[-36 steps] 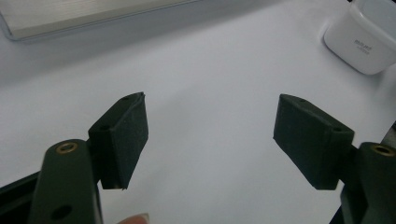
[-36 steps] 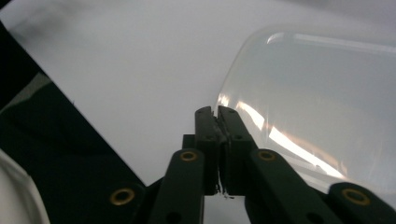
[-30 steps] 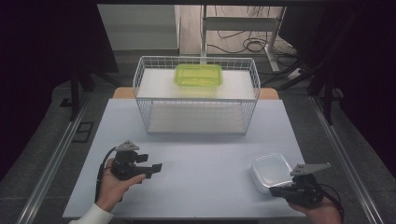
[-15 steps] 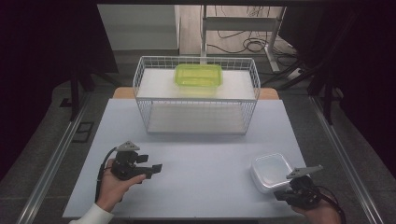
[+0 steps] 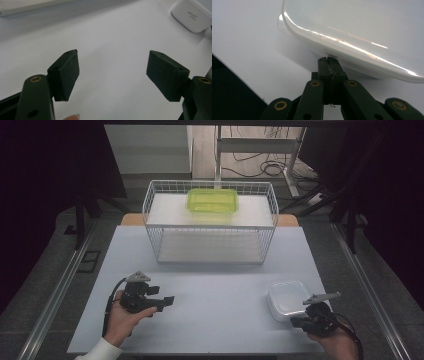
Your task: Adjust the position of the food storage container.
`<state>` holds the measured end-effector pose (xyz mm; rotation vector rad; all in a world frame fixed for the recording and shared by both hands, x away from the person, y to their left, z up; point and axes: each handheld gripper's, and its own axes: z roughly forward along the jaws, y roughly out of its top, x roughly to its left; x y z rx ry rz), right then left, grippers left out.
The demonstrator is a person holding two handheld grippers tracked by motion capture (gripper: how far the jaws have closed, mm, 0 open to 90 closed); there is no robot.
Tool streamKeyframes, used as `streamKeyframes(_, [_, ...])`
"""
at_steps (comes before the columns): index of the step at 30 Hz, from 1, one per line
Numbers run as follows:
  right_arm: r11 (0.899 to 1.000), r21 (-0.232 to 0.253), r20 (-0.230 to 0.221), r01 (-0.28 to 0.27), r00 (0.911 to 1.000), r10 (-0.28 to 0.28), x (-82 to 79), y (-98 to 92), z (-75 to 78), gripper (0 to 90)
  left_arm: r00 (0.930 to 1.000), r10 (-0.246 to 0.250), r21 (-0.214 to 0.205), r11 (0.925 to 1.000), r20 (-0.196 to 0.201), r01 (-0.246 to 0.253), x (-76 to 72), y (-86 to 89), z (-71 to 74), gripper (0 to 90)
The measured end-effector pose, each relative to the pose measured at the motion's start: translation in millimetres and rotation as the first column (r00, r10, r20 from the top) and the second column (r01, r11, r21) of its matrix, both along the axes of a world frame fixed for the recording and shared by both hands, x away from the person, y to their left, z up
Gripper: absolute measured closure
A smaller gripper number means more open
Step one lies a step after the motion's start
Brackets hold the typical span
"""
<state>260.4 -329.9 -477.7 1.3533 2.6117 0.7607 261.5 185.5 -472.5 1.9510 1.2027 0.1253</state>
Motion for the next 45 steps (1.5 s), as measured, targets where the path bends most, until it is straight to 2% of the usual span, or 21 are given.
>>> streamKeyframes(7, [0.999, 0.008, 0.027, 0.045, 0.9986, -0.045, 12.0, 5.3, -0.9, 89.1, 1.0, -0.003, -0.003, 1.0, -0.005, 0.003, 0.0, 0.1, -0.4, 25.5])
streamKeyframes(13, [0.999, 0.009, 0.026, 0.041, 0.9988, -0.041, 11.5, 7.1, -0.7, 89.1, 1.0, -0.002, -0.003, 1.0, -0.004, 0.002, -0.5, 1.6, 0.0, 25.5])
streamKeyframes(16, [0.999, 0.024, 0.038, 0.039, 0.9985, -0.04, 5.8, 5.4, 6.1, 89.1, 1.0, 0.004, -0.008, 1.0, -0.004, -0.004, -0.2, 2.2, -0.4, 25.5])
streamKeyframes(18, [0.997, 0.073, 0.035, 0.037, 0.9986, -0.04, 2.6, 4.5, 12.6, 89.1, 1.0, 0.005, -0.008, 1.0, -0.007, -0.005, 0.4, 2.0, -0.6, 25.5])
streamKeyframes(22, [0.995, 0.096, 0.078, 0.021, 0.9965, -0.029, -1.6, 9.4, 34.8, 89.1, 1.0, 0.006, -0.013, 0.9999, -0.004, -0.006, 0.1, 1.8, 1.1, 25.5])
streamKeyframes(25, [0.995, 0.096, 0.122, 0.016, 0.9921, -0.028, 3.2, 14.4, 52.1, 89.1, 0.9999, 0.011, -0.017, 0.9998, 0.0, -0.011, -0.3, 1.6, 2.3, 25.5])
streamKeyframes(31, [0.991, 0.127, 0.164, 0.052, 0.9839, -0.072, 27.7, 16.1, 72.8, 89.1, 1.0, 0.01, -0.018, 0.9998, 0.002, -0.01, -1.9, 2.7, 2.8, 25.5])
streamKeyframes(35, [0.987, 0.133, 0.167, 0.09, 0.9797, -0.112, 47.4, 12.6, 76.9, 89.2, 0.9999, 0.01, -0.017, 0.9998, 0.001, -0.01, -1.4, 4.7, 2.7, 25.6])
streamKeyframes(38, [0.984, 0.117, 0.174, 0.131, 0.9732, -0.15, 57.7, 6.2, 77.7, 89.2, 0.9999, 0.016, -0.017, 0.9997, 0.002, -0.016, -1.4, 6.4, 2.2, 25.7])
streamKeyframes(45, [0.969, 0.086, 0.172, 0.234, 0.954, -0.245, 63.1, -23.4, 70.1, 89.2, 0.9999, 0.016, -0.012, 0.9998, -0.002, -0.016, -1.5, 6.2, 1.0, 25.8])
